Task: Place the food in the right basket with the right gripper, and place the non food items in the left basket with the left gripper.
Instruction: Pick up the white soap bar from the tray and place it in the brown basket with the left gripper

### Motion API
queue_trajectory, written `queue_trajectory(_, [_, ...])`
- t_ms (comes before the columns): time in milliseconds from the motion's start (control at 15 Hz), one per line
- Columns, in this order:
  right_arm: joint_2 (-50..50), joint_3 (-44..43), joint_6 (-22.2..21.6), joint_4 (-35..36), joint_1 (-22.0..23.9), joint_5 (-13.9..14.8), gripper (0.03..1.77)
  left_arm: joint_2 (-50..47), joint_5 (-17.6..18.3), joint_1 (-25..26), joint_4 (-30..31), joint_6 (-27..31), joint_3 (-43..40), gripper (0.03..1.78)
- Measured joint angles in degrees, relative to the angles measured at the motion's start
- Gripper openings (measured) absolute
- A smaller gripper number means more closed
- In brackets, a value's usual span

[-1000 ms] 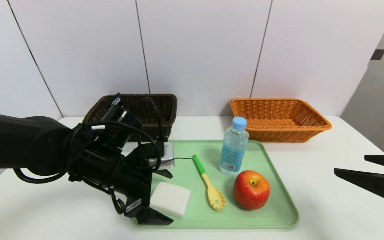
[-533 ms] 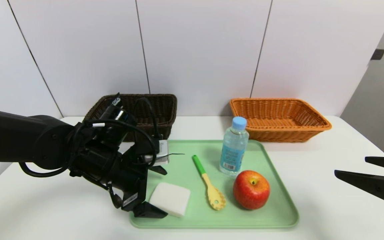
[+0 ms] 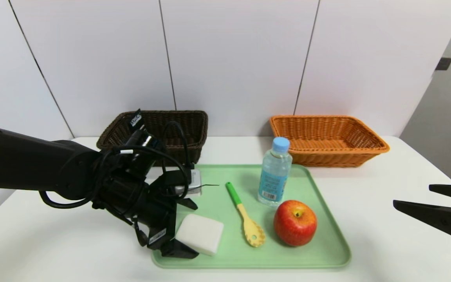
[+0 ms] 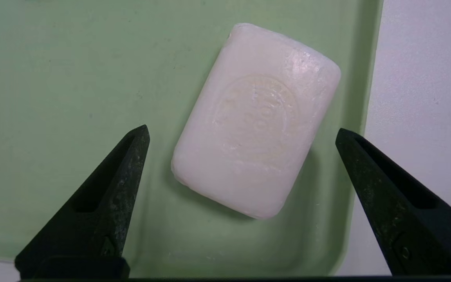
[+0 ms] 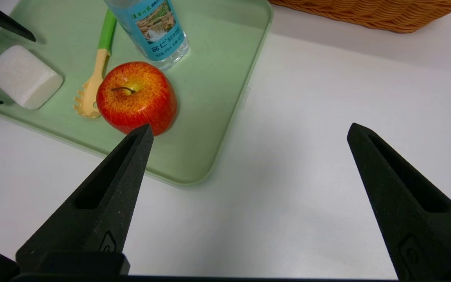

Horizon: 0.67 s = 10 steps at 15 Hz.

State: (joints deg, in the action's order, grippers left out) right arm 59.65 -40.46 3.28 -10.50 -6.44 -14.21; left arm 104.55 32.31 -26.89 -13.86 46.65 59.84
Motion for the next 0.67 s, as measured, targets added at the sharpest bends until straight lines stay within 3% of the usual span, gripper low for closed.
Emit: queue_trajectory(667, [0.2, 0.0, 0.1, 0.0, 0.1, 0.0, 1.71, 3.1, 0.0, 0.0, 2.6, 0.0, -0.3, 1.69])
